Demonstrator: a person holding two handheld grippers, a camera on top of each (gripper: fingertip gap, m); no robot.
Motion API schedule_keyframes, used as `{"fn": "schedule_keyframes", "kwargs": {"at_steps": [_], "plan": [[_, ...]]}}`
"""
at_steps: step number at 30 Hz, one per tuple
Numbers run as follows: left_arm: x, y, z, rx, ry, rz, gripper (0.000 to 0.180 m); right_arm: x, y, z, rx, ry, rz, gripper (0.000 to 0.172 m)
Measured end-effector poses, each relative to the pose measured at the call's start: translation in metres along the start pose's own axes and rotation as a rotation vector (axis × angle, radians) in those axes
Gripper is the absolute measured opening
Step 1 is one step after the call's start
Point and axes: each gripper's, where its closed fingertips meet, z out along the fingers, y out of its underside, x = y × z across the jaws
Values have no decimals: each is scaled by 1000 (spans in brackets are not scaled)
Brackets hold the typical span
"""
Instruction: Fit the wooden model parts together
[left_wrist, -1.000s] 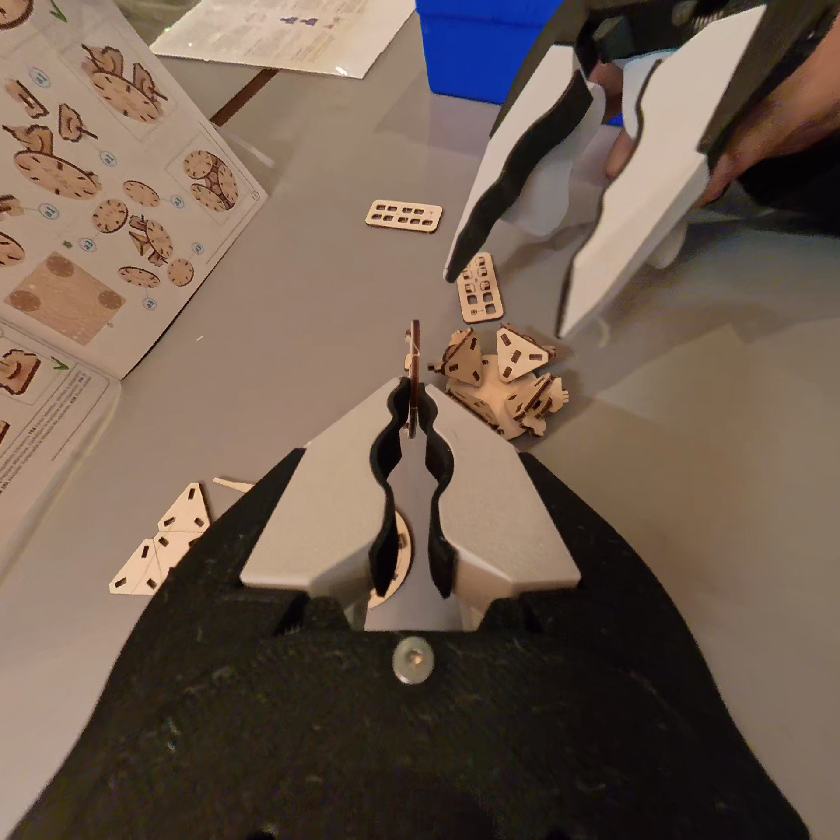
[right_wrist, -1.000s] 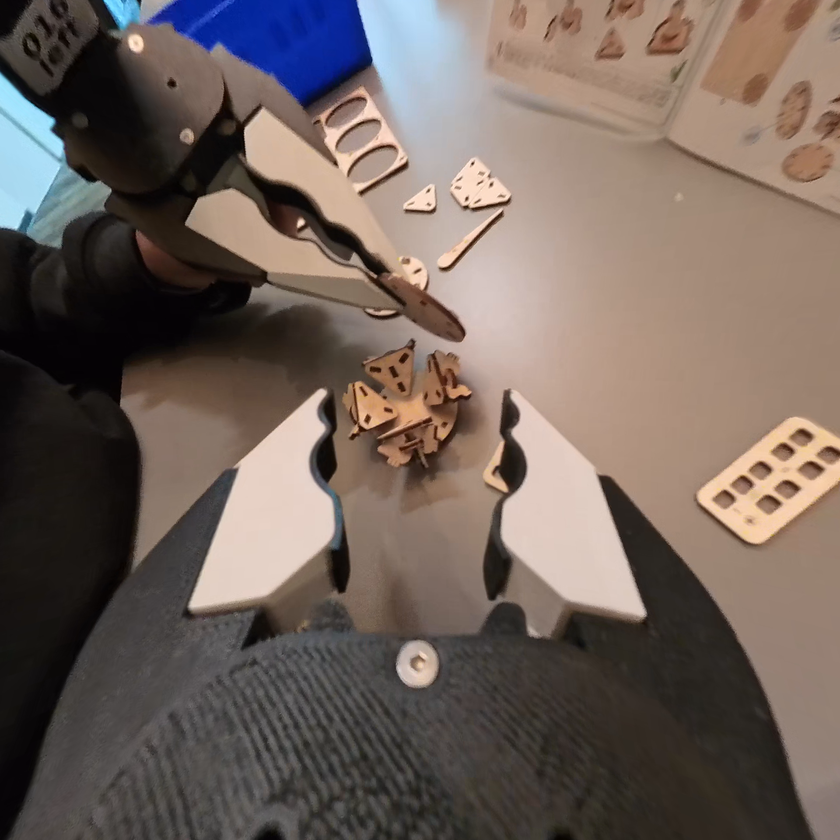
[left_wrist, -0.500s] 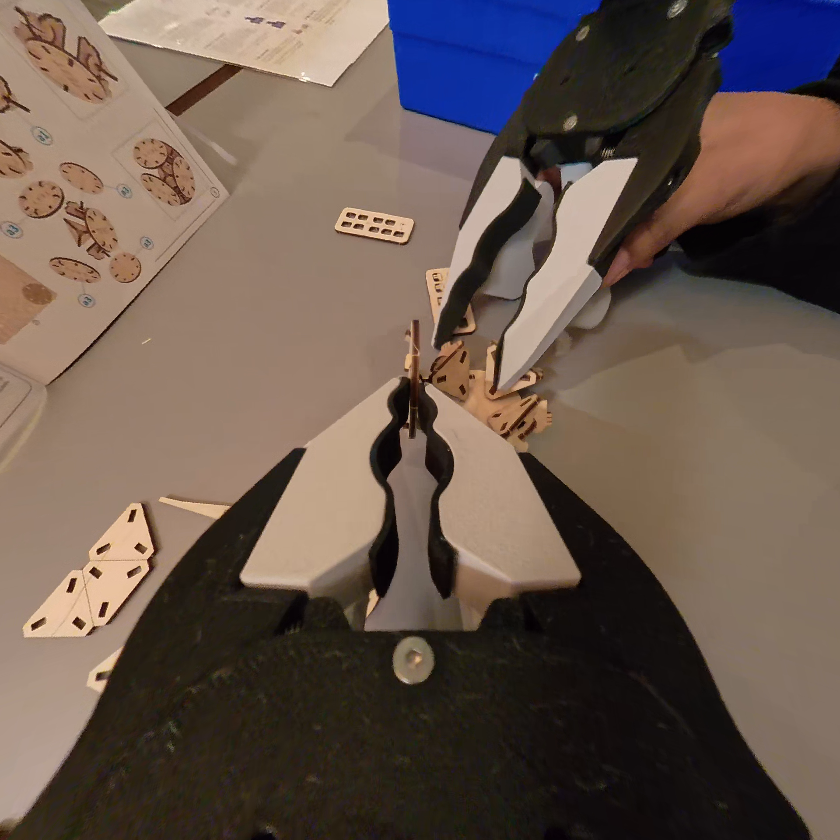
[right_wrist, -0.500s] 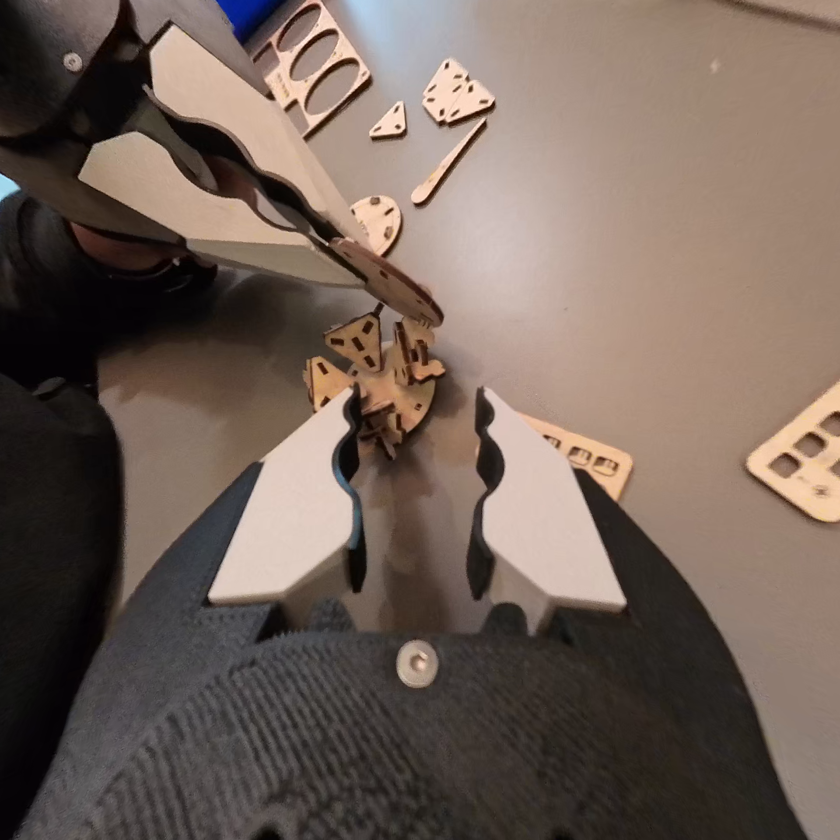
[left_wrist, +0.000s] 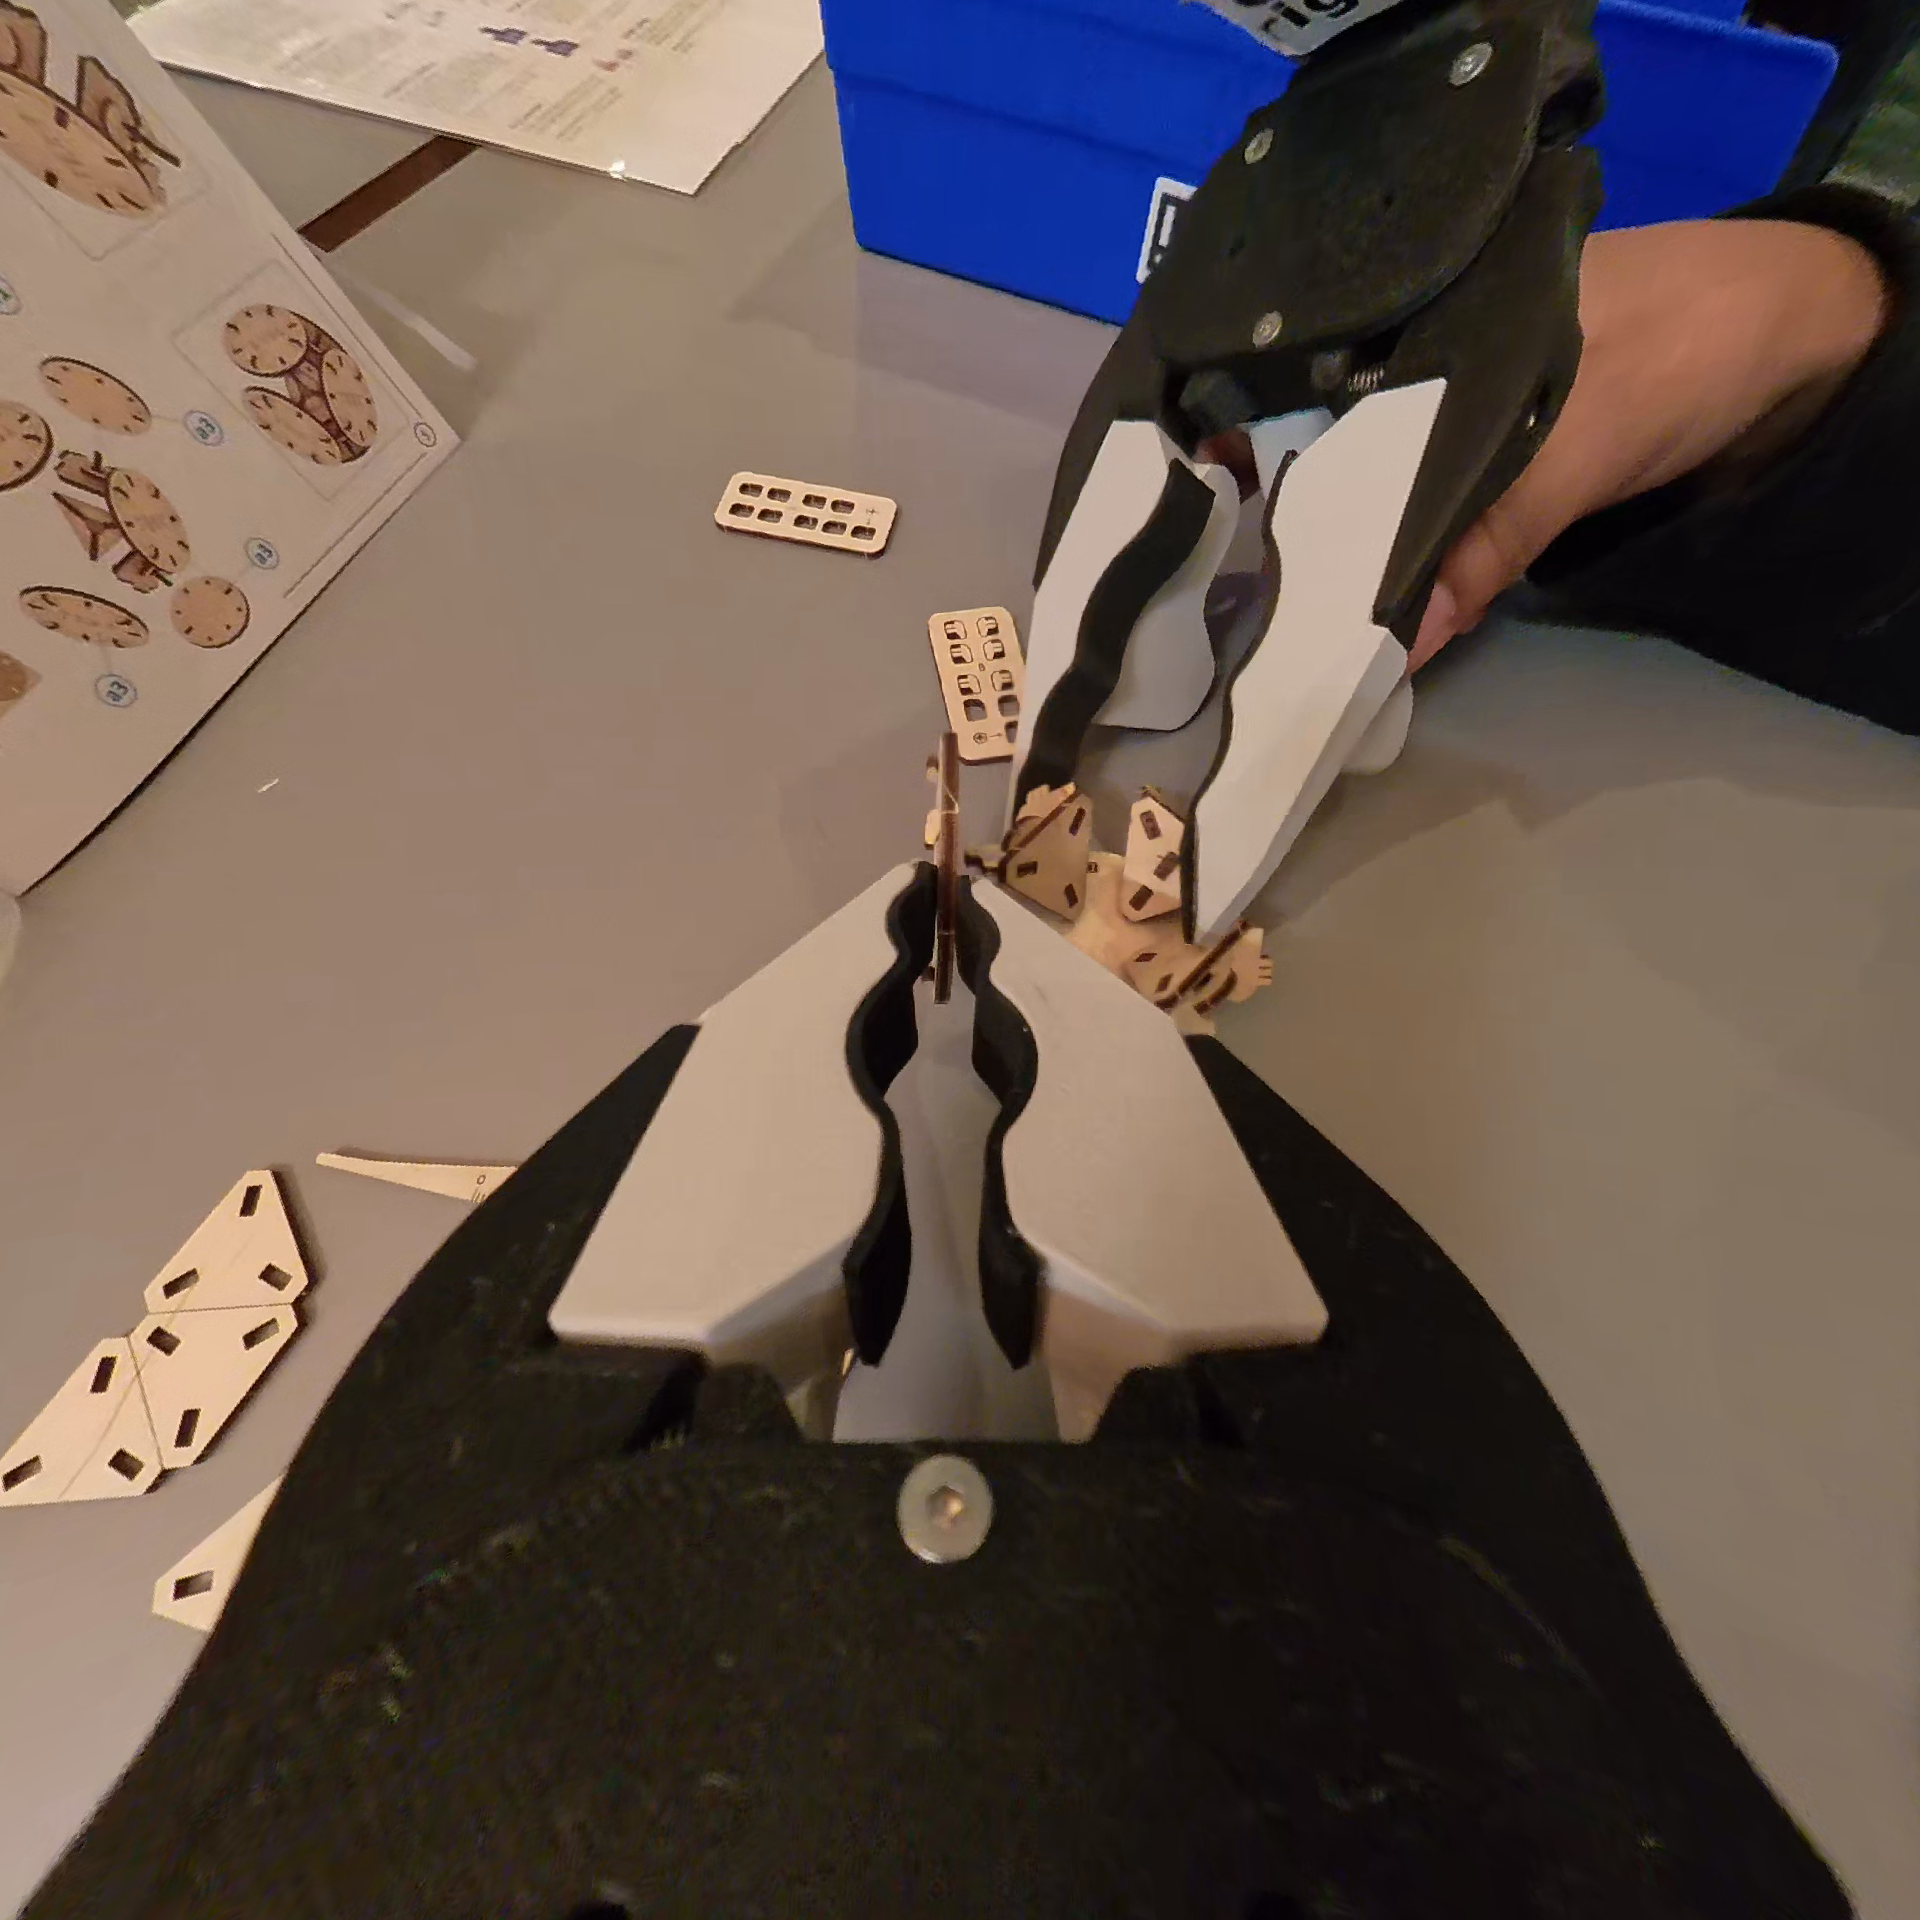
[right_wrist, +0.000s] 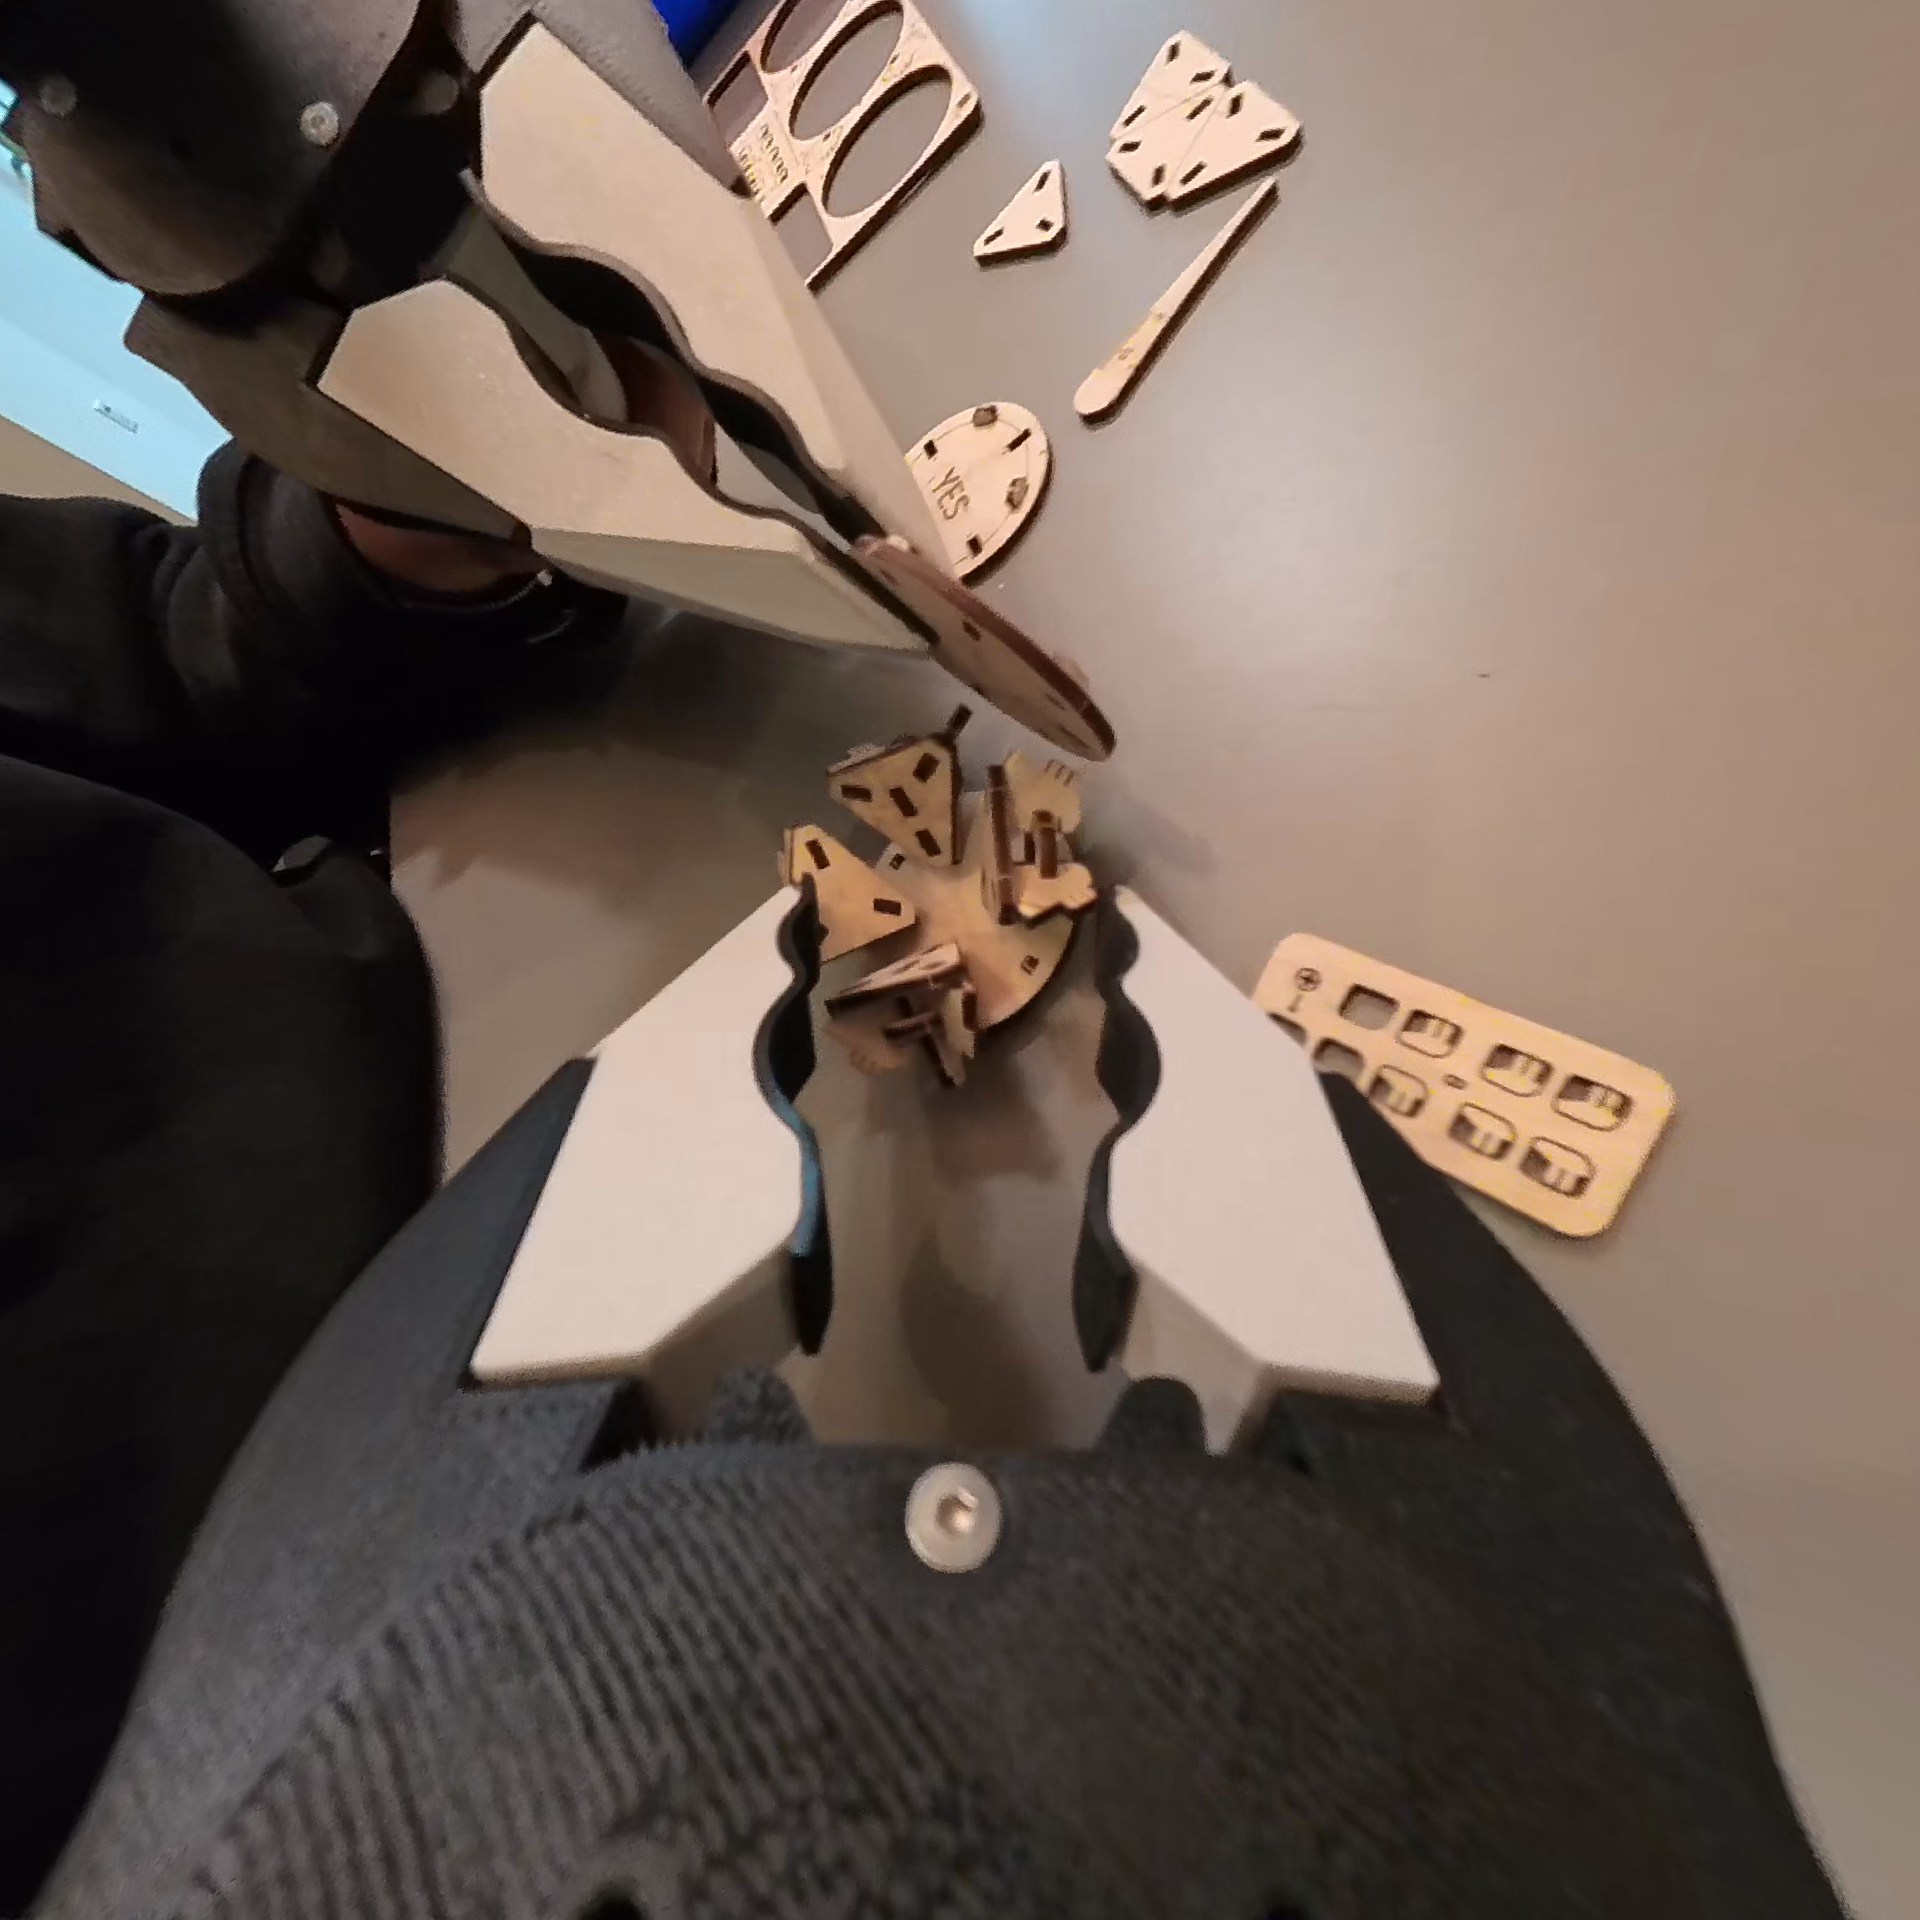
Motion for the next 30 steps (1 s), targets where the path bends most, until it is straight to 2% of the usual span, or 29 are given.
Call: {"fn": "schedule_keyframes", "kwargs": {"at_steps": [4,7,9,12,15,17,21,23,26,30], "plan": [[2,1,1,-5,15,2,0,-3,2,1,-11,-14,5,51],[4,1,1,-6,18,15,0,0,-4,-4,11,3,-15,58],[5,1,0,-4,22,19,0,-1,-13,-12,55,10,-72,59],[6,0,-1,-2,27,22,0,10,-24,-24,105,114,-177,57],[7,1,-1,-4,30,25,0,13,-24,-29,93,155,-234,55],[7,1,-1,-8,28,31,0,12,-20,-27,69,147,-256,47],[7,3,-2,-17,23,56,0,15,-11,-26,2,189,-347,45],[8,3,-2,-18,28,66,0,13,-6,-25,-25,186,-398,50],[10,4,-2,-19,39,69,0,-4,-2,-24,-29,103,-457,66],[13,4,-3,-11,64,69,0,-6,-3,-28,-16,95,-464,64]]}}
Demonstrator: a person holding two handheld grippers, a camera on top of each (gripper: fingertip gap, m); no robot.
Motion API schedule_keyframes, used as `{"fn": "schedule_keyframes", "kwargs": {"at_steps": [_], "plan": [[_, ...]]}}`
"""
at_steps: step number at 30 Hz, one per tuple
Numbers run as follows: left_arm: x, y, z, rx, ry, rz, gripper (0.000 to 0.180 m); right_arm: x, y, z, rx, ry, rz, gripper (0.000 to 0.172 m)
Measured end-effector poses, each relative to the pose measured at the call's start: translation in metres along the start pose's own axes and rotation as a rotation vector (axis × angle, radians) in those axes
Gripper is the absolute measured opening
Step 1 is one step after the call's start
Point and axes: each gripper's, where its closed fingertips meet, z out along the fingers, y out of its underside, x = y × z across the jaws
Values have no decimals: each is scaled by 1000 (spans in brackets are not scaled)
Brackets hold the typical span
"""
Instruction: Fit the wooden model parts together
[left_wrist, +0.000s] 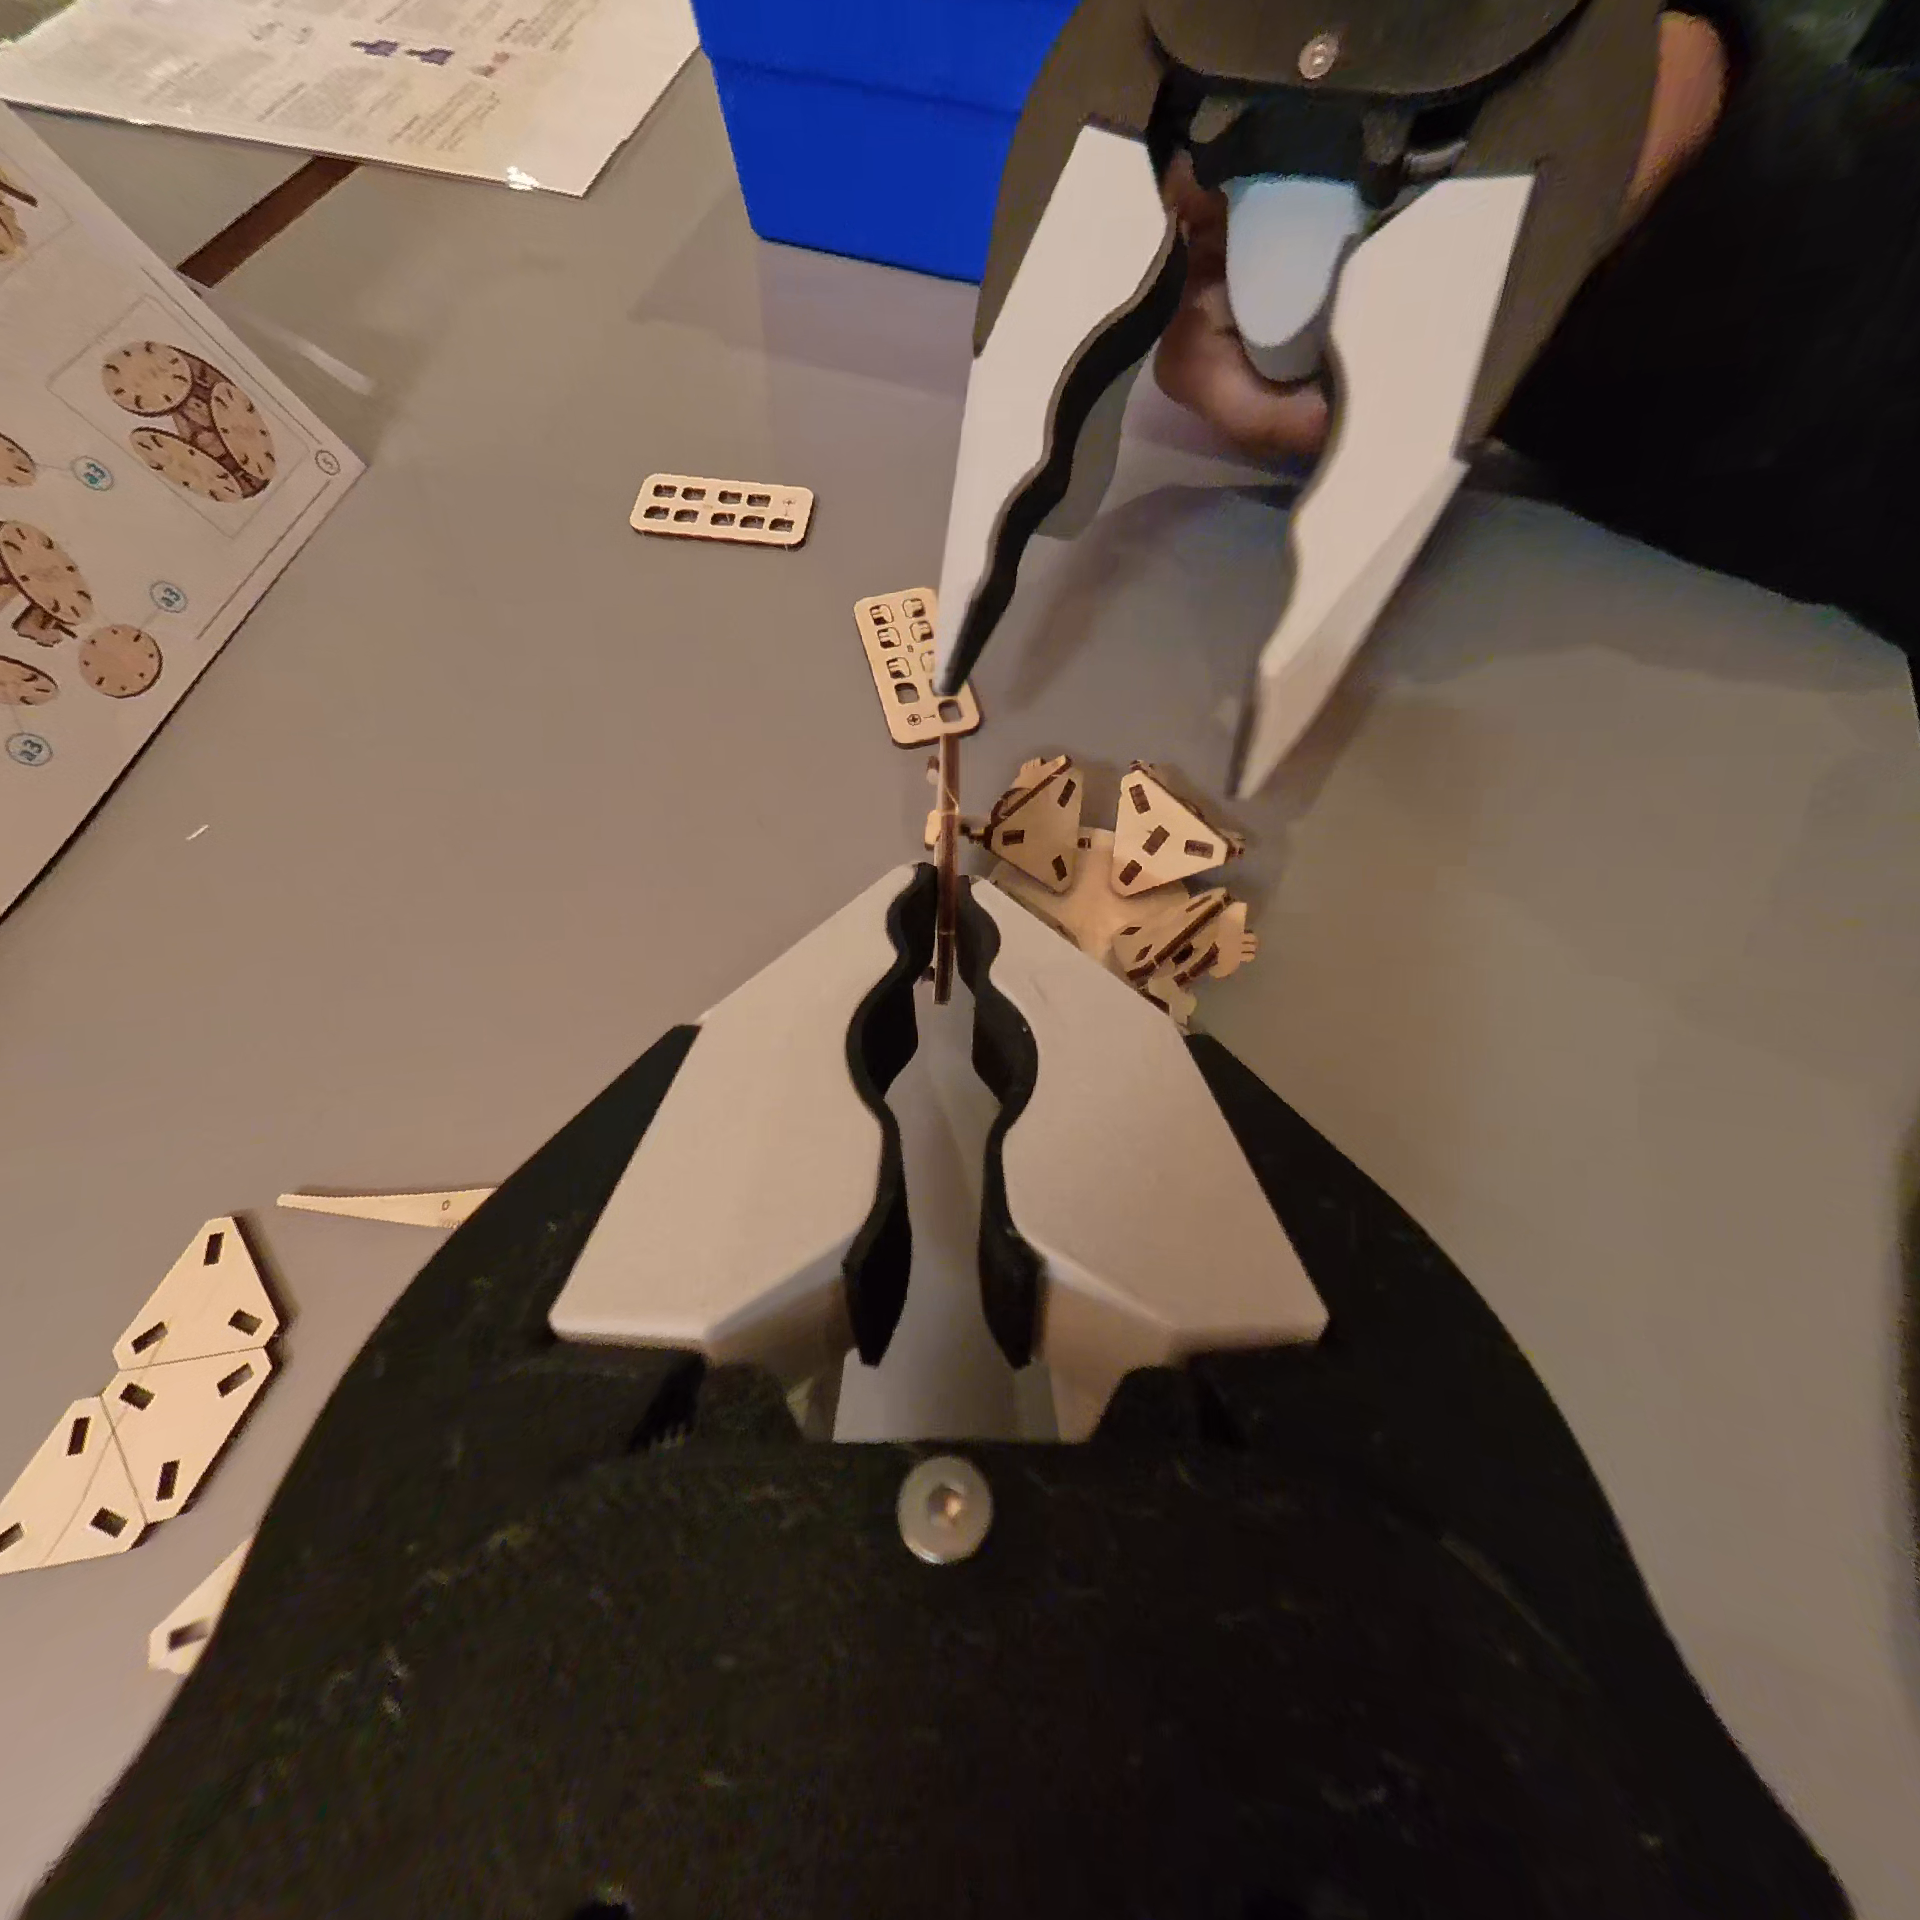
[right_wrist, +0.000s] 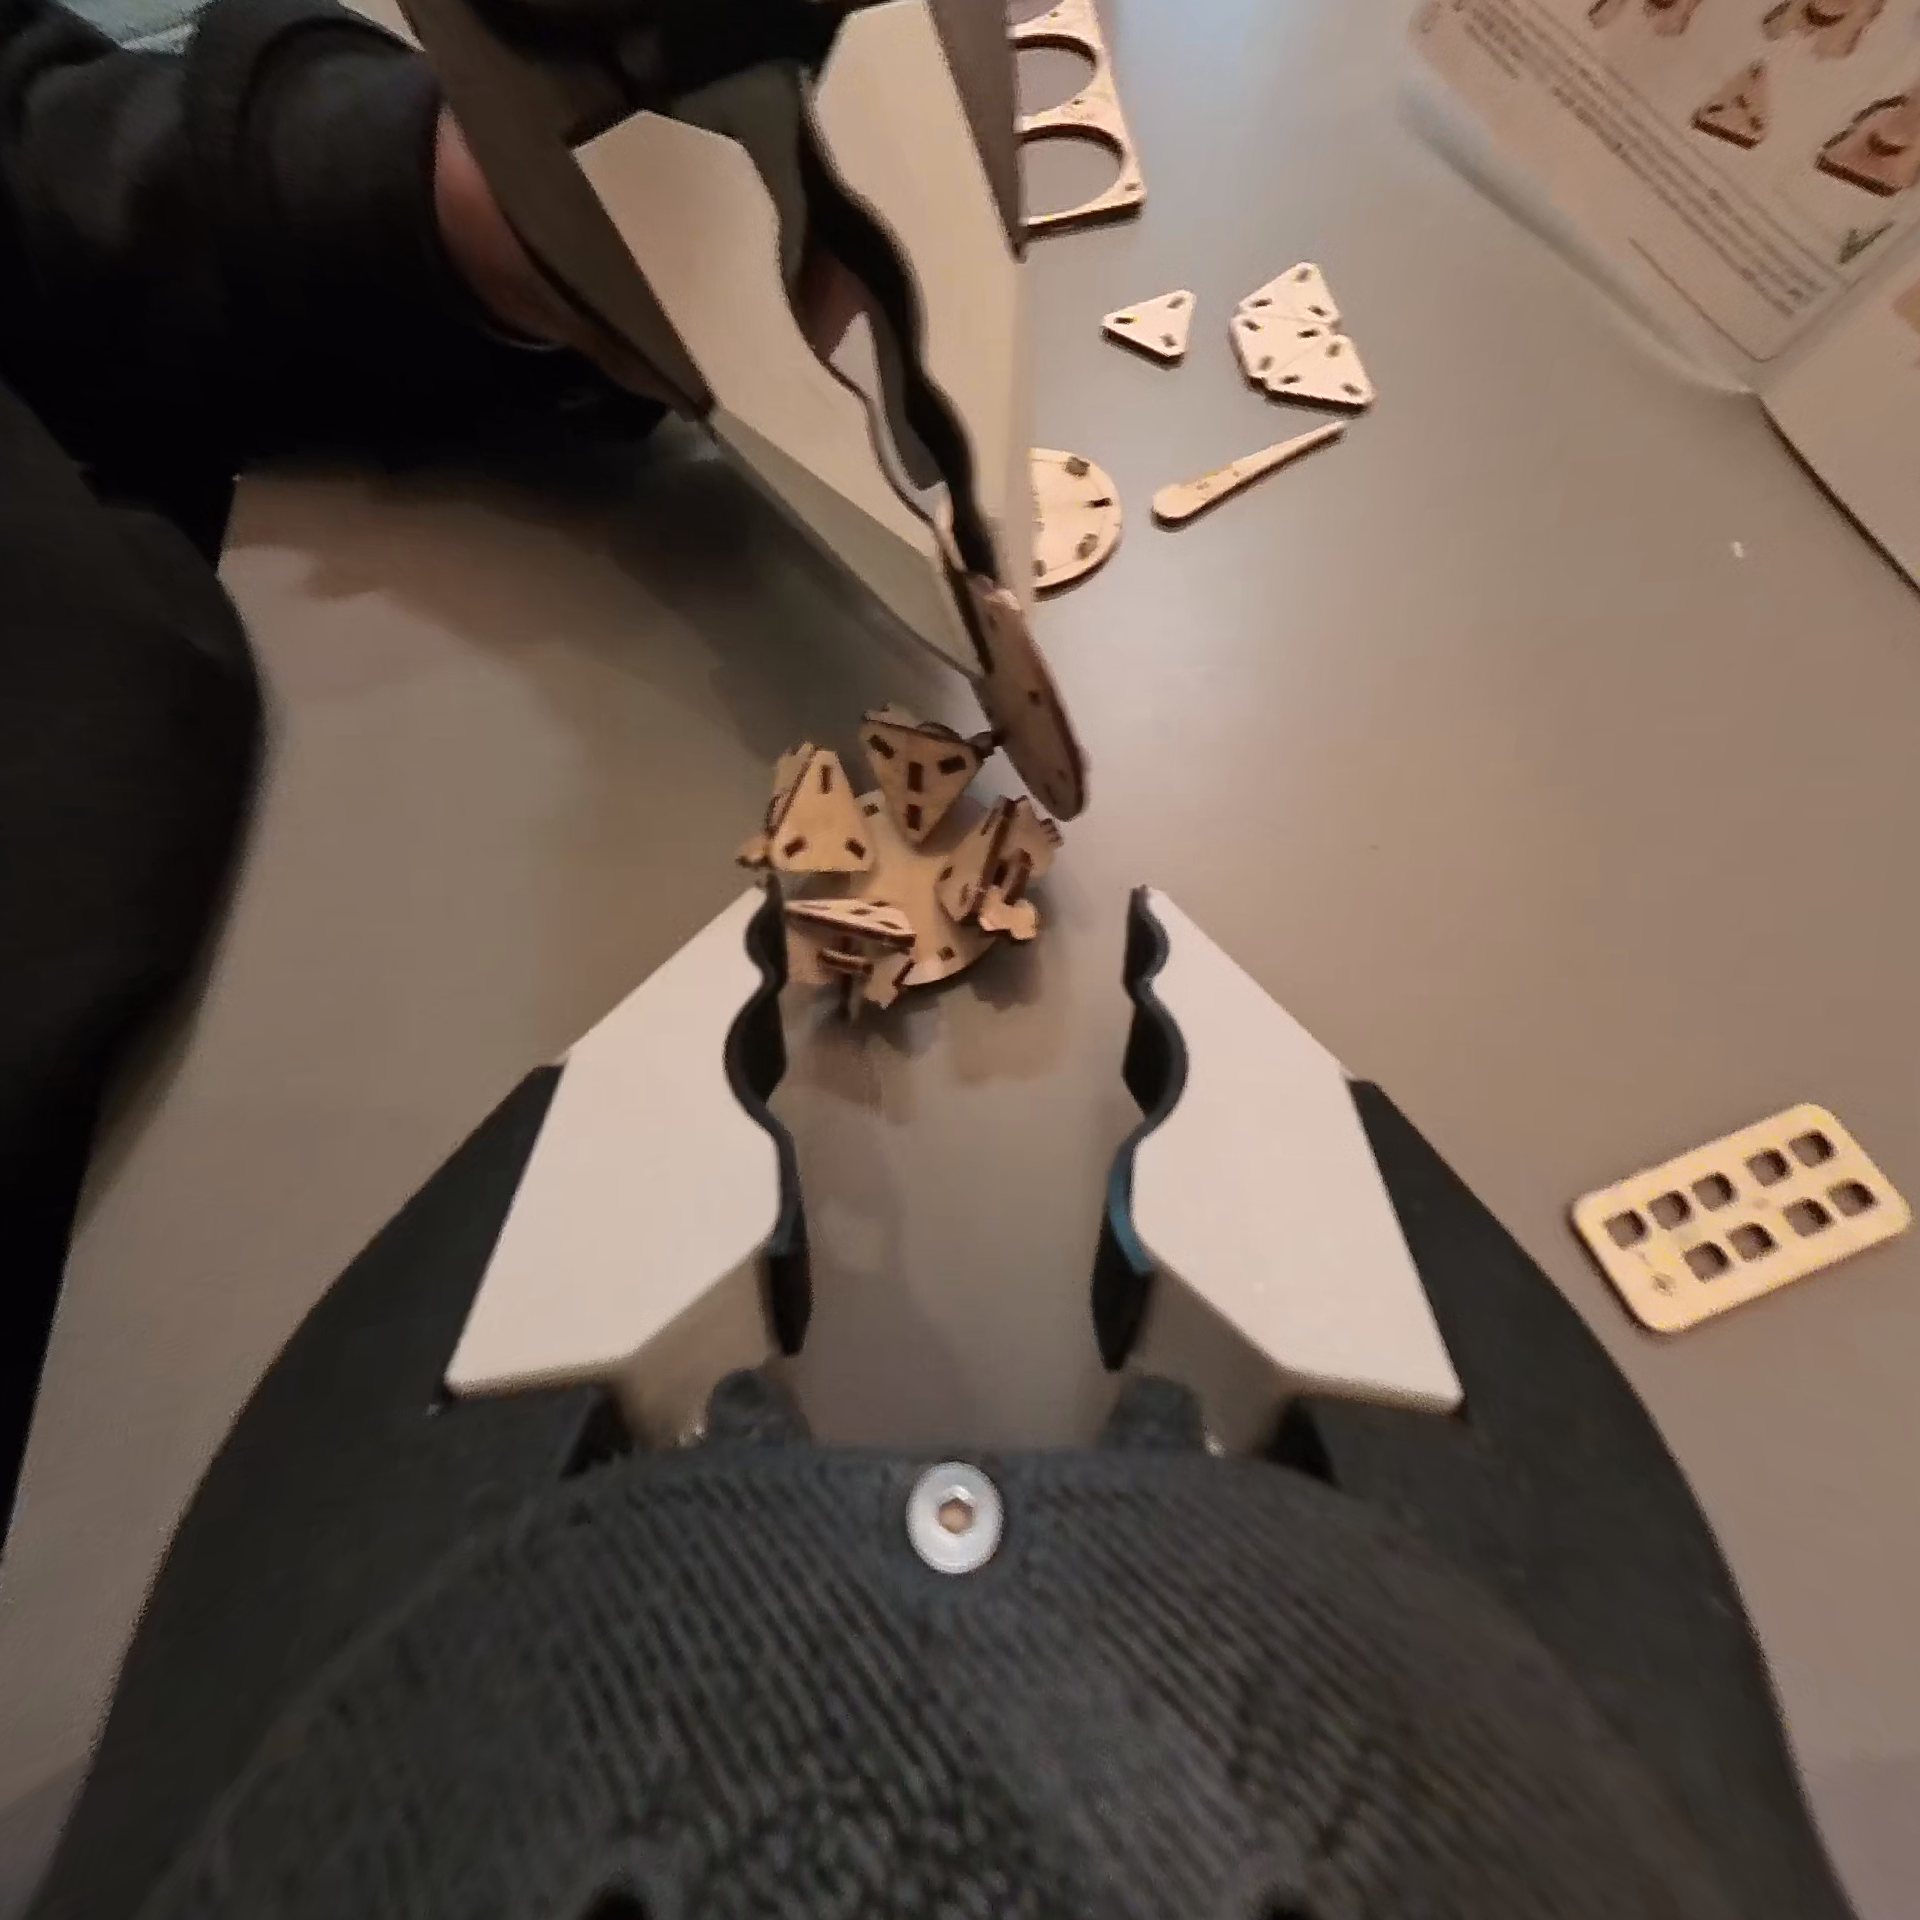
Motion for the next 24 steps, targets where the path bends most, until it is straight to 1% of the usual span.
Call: {"fn": "schedule_keyframes", "kwargs": {"at_steps": [5,9,13,16,21,24], "plan": [[1,-2,0,26,43,-40,0,8,0,4,25,3,58,49],[1,0,2,19,54,-48,0,12,7,8,10,10,70,46],[3,1,4,1,49,-16,0,11,11,15,3,-17,92,44],[4,1,4,-13,33,11,0,9,14,18,-7,-34,100,40],[4,-4,4,-36,-12,48,0,9,12,19,-1,-26,97,37],[4,-2,6,-65,-26,66,0,10,11,19,-7,-19,100,27]]}}
